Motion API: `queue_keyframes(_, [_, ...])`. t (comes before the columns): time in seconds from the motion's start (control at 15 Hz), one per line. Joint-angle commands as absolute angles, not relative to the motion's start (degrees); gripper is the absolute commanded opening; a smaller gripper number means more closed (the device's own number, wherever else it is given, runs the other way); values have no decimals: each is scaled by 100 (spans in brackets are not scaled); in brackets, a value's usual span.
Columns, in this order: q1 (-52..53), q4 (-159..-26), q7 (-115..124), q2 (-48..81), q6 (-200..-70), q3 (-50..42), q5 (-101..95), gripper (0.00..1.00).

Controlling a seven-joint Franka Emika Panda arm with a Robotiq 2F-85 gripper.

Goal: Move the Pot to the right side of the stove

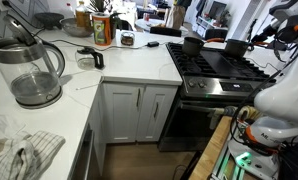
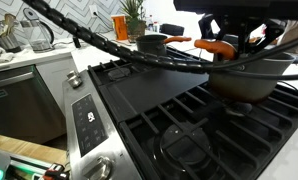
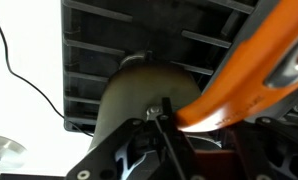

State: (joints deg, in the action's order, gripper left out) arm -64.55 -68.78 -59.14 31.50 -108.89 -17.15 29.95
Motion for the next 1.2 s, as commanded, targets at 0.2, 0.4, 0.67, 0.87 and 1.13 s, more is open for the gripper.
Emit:
queue_keyframes(0.2, [-5983,-7026,-5774,3210,-10898,-1777,2320,8])
queue_keyframes(0.4, [-5975,-6990,-5671,3249,-10802,-1812,2207,8])
queue_keyframes(0.67, [-6322,-6893,-5156,3259,-10516,-1554,1948,8])
queue_keyframes(0.87, [-6421,-6855,-4578,3317,-10510,-1570,1754,8])
queue_keyframes(1.13, [-6521,-6792,-3963,3340,-10488,-1535,1504,8])
